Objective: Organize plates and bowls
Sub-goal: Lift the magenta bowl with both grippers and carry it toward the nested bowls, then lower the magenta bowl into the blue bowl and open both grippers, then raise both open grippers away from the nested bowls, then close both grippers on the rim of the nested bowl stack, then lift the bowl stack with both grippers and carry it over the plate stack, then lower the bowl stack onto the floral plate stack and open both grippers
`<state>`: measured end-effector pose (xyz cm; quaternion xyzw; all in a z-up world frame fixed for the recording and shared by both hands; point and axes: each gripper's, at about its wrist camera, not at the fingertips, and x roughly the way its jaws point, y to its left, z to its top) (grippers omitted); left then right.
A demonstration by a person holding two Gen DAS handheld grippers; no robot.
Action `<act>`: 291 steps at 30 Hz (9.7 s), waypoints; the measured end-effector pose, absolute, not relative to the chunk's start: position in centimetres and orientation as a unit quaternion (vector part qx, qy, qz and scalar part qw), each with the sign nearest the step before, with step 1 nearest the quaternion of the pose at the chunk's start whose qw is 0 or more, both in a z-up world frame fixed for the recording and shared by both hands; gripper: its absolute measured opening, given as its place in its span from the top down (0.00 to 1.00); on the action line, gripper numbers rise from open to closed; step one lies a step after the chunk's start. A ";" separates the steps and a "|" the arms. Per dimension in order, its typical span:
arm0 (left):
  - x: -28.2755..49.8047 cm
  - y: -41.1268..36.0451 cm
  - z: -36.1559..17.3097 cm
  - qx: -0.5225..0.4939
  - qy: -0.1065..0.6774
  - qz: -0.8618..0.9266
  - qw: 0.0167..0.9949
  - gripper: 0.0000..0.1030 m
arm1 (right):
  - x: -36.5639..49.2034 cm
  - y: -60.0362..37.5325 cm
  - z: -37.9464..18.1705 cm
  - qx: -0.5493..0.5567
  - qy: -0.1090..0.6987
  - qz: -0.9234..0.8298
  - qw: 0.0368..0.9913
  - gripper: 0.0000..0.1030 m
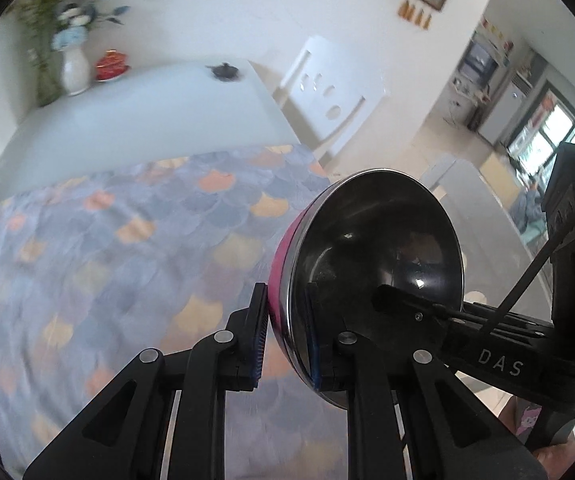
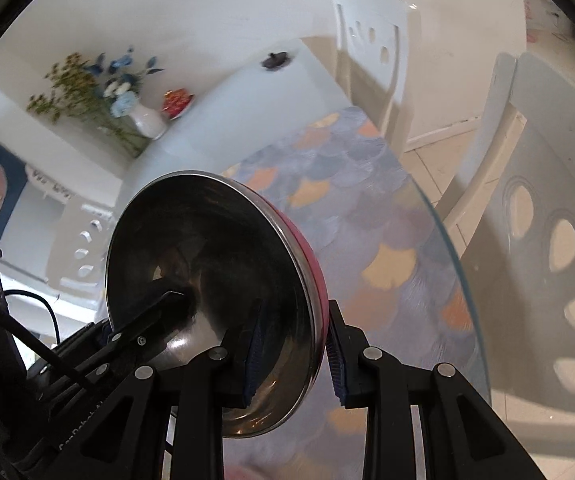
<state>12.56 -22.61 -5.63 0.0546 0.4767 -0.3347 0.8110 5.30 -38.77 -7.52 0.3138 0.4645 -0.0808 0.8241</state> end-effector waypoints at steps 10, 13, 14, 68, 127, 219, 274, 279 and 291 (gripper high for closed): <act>6.8 -15.2 -3.4 0.010 0.468 -0.290 0.834 0.86 | 0.6 -32.1 -5.3 0.312 0.477 -0.014 0.822 0.72; 5.7 -13.5 -3.4 0.006 0.470 -0.285 0.835 0.86 | -0.5 -30.7 -5.3 0.314 0.483 0.004 0.817 0.72; 5.1 -12.8 -3.5 0.003 0.473 -0.283 0.834 0.86 | -0.8 -30.3 -5.4 0.315 0.485 0.009 0.815 0.72; -1.0 -6.3 -12.7 0.003 0.557 -0.199 0.806 0.74 | -5.9 -23.8 -12.7 0.253 0.604 -0.017 0.755 0.72; -9.9 7.6 -3.2 0.042 0.455 -0.281 0.844 0.62 | -19.5 -10.2 0.7 0.186 0.347 -0.147 0.907 0.33; -0.4 -3.9 -10.1 -0.111 0.508 -0.223 0.824 0.69 | -4.9 -24.0 -13.3 0.297 0.470 0.058 0.829 0.54; 4.7 23.8 -11.7 -0.041 0.520 -0.207 0.827 0.68 | 2.4 6.0 -14.0 0.277 0.529 0.005 0.802 0.45; 4.8 24.9 -11.2 -0.046 0.517 -0.200 0.831 0.68 | 1.8 5.8 -12.5 0.256 0.519 -0.005 0.816 0.44; 2.7 25.8 -5.1 -0.029 0.447 -0.207 0.870 0.67 | -0.4 6.6 -7.1 0.200 0.480 -0.027 0.854 0.44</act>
